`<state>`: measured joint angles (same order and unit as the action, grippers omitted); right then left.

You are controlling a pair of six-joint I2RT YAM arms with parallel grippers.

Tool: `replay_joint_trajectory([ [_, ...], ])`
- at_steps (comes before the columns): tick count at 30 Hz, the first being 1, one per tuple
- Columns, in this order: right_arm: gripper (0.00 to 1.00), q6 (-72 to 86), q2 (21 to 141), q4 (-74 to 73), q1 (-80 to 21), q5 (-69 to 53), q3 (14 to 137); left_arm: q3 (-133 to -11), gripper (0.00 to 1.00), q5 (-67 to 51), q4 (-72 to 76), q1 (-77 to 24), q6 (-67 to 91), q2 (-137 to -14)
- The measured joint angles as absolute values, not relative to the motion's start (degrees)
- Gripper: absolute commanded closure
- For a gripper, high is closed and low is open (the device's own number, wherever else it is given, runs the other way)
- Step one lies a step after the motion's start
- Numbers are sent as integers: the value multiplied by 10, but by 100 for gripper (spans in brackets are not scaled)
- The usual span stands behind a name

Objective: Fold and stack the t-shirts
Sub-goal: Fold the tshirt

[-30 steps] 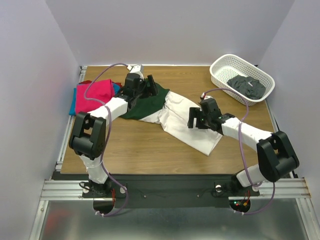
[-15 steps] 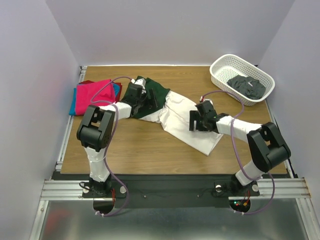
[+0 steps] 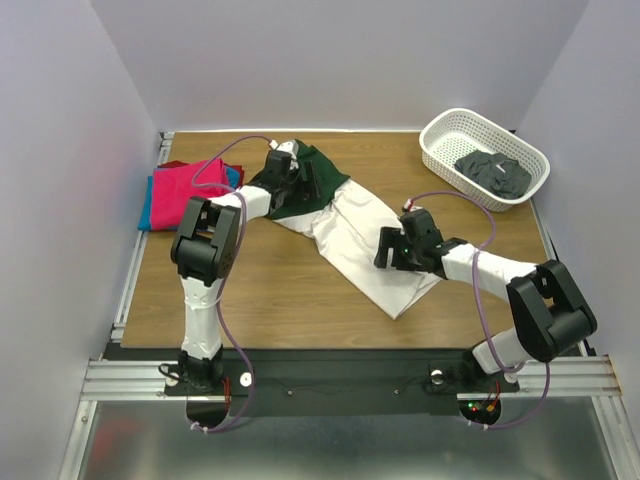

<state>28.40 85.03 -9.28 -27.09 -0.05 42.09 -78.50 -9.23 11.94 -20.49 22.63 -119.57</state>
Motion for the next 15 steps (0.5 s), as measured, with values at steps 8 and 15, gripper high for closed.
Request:
replay_joint_trajectory([
  [8,14,311,817,-80,-293,-50,386,-865,7,-101,86,-205,214,-1242],
  [15,14,333,818,-70,-340,-62,383,-934,7,-119,65,-207,196,-1284],
])
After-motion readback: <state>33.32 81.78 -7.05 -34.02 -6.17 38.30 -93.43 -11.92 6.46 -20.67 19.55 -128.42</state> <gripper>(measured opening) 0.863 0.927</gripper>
